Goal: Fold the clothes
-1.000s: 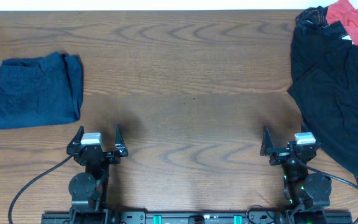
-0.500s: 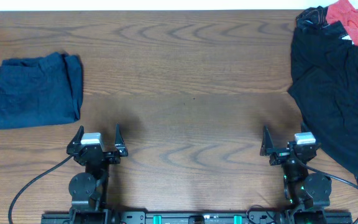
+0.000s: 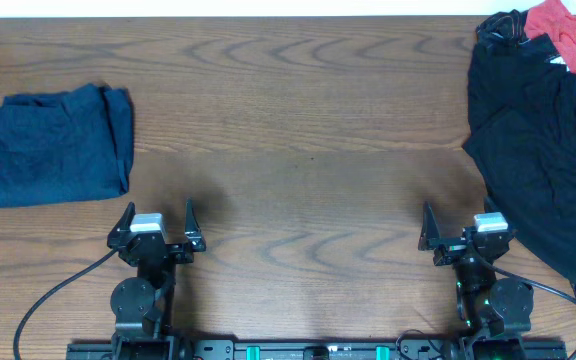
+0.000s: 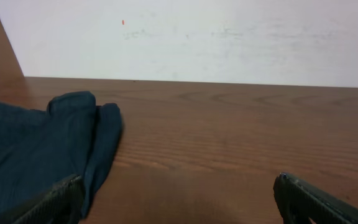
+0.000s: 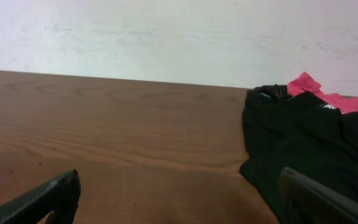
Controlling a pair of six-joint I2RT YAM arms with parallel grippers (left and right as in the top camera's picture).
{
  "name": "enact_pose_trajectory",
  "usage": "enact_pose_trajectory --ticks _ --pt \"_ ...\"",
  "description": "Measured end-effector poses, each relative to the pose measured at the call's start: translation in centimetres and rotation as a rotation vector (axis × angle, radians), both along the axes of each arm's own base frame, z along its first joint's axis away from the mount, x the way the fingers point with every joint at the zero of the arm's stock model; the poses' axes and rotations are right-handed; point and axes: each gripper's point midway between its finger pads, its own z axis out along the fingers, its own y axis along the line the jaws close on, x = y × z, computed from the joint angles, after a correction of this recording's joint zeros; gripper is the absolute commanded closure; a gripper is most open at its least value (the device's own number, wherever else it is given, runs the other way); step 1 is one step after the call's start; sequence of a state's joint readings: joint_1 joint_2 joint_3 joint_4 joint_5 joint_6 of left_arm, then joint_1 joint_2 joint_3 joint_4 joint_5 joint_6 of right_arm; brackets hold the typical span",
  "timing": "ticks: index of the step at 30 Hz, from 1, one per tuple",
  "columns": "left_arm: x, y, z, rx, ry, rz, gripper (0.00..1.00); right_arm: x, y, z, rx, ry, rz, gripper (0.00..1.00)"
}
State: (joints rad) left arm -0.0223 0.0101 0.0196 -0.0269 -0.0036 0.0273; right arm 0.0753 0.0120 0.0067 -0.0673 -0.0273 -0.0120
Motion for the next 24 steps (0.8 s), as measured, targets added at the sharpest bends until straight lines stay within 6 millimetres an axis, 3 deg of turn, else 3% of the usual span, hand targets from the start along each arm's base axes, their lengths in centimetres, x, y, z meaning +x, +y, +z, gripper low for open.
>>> enact_pose_trajectory --ticks 8,16,18,24 --pt "0.0 -0.1 0.0 -0.055 0.001 -0.003 0.02 0.0 -0.1 -0.1 0.038 0.007 -0.011 0.01" --pt "-0.5 -0.3 -0.4 -0.099 0.084 -0.005 0.02 -0.5 -1.9 0.2 0.070 0.107 -0.120 0.01" --pt "-0.6 -0.3 0.2 -0.102 0.117 -0.003 0.02 -0.7 -2.4 1.2 0.066 0.140 -0.149 0.01" --pt "0.1 -0.3 4.6 -0.103 0.197 0.002 0.02 0.0 -3.5 3.9 0.032 0.284 -0.222 0.01"
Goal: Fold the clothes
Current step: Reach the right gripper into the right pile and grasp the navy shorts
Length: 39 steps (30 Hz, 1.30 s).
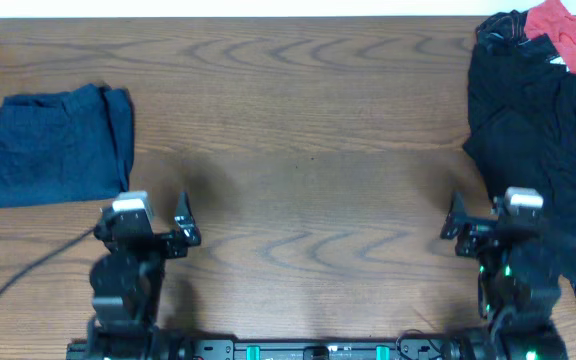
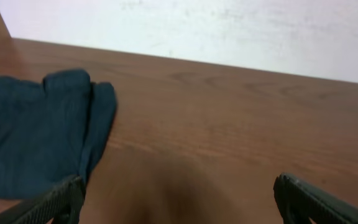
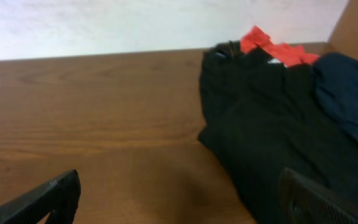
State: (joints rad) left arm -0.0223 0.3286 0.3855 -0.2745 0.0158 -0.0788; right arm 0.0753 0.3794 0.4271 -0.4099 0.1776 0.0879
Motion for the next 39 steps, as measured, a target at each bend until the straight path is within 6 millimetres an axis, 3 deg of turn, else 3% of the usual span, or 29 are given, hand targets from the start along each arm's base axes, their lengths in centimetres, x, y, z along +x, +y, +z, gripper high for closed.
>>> enact_pose_trajectory --ticks 3,7,14,16,20,21,26,29,33,39 --pt "0.7 0.0 0.3 0.003 0.124 0.000 0.02 1.1 -0.1 -0.2 -0.015 0.139 -0.009 0.01" --pt "1.2 -0.1 -1.1 0.007 0.352 -0.002 0.02 3.4 0.1 -0.4 -0.028 0.289 -0.009 0.01" --pt "2.6 -0.1 -2.1 0.010 0.545 -0.003 0.02 7.4 -0.1 -0.4 -0.055 0.344 -0.028 0.01" --pt "2.7 -0.1 -2.8 0.011 0.574 -0.003 0.02 7.6 -2.2 -1.3 -0.086 0.373 -0.123 0.01" --pt "2.7 -0.1 -3.3 0.011 0.596 -0.003 0.02 6.4 -9.7 -2.9 -0.140 0.443 -0.441 0.01" --pt "2.7 -0.1 -3.3 0.011 0.596 -0.003 0.02 5.7 -12.4 -3.4 -0.141 0.462 -0.539 0.01" --pt "2.7 -0.1 -3.2 0.012 0.595 -0.003 0.02 2.5 -20.5 -5.8 -0.099 0.526 -0.835 0.05" --pt "2.7 -0.1 -3.3 0.011 0.596 -0.003 0.02 0.9 -23.9 -7.7 -0.058 0.554 -0.949 0.08" --pt "2.6 -0.1 -3.3 0.011 0.597 -0.003 0.02 -0.3 -27.0 -9.6 -0.035 0.570 -1.033 0.09" --pt "2.7 -0.1 -3.3 0.011 0.596 -0.003 0.02 -1.0 -28.7 -12.3 -0.011 0.614 -1.049 0.11"
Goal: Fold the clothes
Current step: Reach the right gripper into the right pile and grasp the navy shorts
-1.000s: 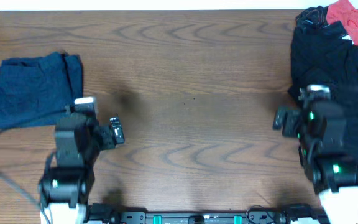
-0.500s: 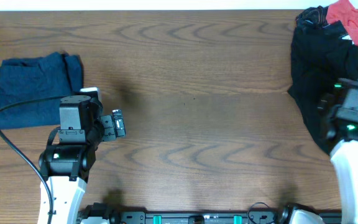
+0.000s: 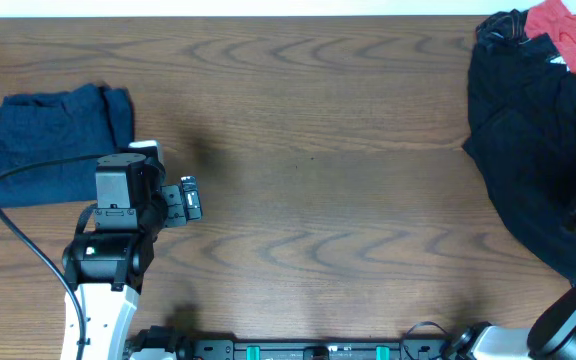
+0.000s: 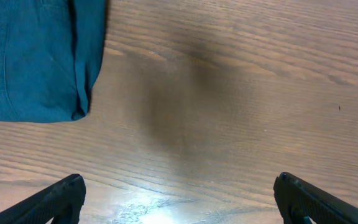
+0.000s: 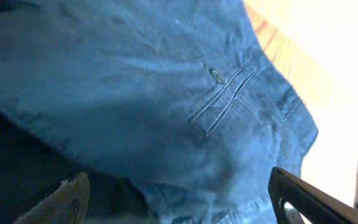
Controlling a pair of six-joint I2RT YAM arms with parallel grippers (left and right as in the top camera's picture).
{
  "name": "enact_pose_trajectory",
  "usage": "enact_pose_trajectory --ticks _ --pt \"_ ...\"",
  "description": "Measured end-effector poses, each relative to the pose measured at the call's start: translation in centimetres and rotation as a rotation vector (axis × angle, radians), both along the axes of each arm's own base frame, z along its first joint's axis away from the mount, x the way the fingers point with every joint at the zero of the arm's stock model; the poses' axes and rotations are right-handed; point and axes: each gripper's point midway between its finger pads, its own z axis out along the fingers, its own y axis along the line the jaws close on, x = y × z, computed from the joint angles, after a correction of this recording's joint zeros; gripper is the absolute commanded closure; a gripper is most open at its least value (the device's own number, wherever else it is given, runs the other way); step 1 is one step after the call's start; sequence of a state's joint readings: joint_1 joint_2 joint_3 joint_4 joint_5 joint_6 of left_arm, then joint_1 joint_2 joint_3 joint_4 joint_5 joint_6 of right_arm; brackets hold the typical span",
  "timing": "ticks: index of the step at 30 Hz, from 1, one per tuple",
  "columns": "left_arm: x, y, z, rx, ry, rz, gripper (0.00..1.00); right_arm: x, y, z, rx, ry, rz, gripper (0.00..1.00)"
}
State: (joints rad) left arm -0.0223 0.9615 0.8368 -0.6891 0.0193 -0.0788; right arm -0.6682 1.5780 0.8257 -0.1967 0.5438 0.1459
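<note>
A folded dark blue garment (image 3: 53,145) lies at the table's far left; its lower right corner (image 4: 79,112) shows in the left wrist view. My left gripper (image 4: 176,202) points down at bare wood just right of it, open and empty. The unfolded pile sits at the right edge: a black garment (image 3: 528,130), a red one (image 3: 568,30) and a blue one. My right gripper (image 5: 176,199) hangs open close over the blue garment (image 5: 166,81), near its buttoned pocket (image 5: 219,93), with black cloth (image 5: 23,155) at lower left.
The wooden table (image 3: 328,150) stretches between the folded garment and the pile. The left arm's cable (image 3: 28,250) loops along the front left. The right arm is mostly beyond the overhead frame's right edge.
My left gripper has moved up beside the folded garment and tilted to face down. My right gripper has moved right, from beside the pile to right over its blue garment. Both remain open.
Both grippers first sat open and low at the front edge, looking across the table. Then the left had shifted left toward the folded garment and the right toward the pile. Now the left looks down beside the folded garment and the right hovers over the blue cloth.
</note>
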Motion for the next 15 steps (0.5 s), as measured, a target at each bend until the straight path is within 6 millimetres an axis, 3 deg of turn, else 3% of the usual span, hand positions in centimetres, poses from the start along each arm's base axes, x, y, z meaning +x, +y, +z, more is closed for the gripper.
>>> enact_pose_trajectory --ticks 10,12,14,15 --pt "0.0 0.0 0.0 0.000 0.001 0.000 0.02 1.6 -0.8 -2.2 0.011 -0.017 0.035 0.16" --pt "0.0 0.0 0.0 0.000 0.001 0.000 0.02 1.7 -0.9 -2.5 0.010 -0.010 0.045 0.30" --pt "0.0 0.0 0.0 0.000 0.001 0.000 0.02 1.9 -1.1 -2.5 0.004 -0.008 0.054 0.57" --pt "0.0 0.0 0.0 0.000 0.001 0.000 0.02 2.1 -1.2 -2.4 -0.002 -0.015 0.057 0.94"
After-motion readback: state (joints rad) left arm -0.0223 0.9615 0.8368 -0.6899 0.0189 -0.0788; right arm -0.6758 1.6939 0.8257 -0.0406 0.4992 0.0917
